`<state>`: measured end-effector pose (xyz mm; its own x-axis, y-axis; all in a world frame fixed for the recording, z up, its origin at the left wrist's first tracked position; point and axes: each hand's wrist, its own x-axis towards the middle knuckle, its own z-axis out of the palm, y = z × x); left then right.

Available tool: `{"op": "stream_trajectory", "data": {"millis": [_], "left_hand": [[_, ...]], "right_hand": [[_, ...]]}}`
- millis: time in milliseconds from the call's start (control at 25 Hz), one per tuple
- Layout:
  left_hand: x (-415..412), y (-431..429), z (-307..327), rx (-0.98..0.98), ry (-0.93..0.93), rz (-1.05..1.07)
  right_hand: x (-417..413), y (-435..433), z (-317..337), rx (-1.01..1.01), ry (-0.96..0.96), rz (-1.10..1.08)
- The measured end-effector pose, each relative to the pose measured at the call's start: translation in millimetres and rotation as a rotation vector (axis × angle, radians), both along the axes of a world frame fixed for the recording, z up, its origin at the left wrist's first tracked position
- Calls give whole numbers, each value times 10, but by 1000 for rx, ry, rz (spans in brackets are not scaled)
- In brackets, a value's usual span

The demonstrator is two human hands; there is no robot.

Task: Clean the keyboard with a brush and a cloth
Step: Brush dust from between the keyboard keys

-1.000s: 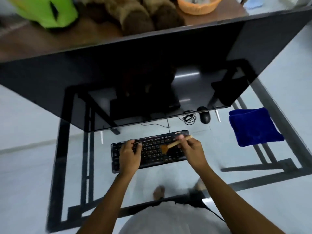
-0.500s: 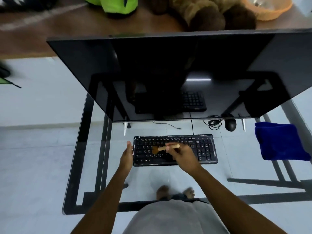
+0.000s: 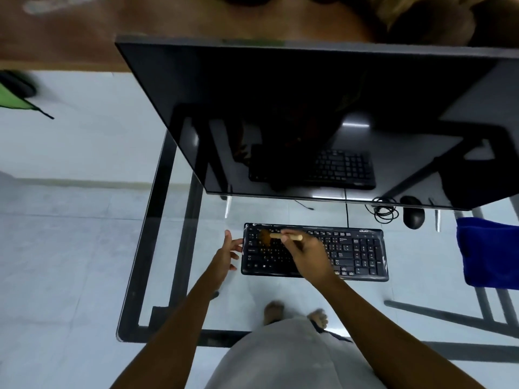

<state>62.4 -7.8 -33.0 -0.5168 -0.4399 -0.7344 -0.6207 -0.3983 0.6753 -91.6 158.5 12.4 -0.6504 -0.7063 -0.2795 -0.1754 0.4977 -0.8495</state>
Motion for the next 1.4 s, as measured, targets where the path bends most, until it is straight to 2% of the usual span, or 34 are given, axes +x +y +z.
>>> {"op": "stream_trajectory", "data": {"millis": [280,560,840,1400], "left_hand": [[38,-12,-96,12,25,5],[13,-1,-38,21,22,-1],[13,5,13,21,30,8],[6,16,13,7,22,-19]], "right_hand": [[47,-222,102,17,77,113],[20,-353,210,56,119,89],[62,-420,305,78,152,158],[169,-406,286,71,192,82]]}}
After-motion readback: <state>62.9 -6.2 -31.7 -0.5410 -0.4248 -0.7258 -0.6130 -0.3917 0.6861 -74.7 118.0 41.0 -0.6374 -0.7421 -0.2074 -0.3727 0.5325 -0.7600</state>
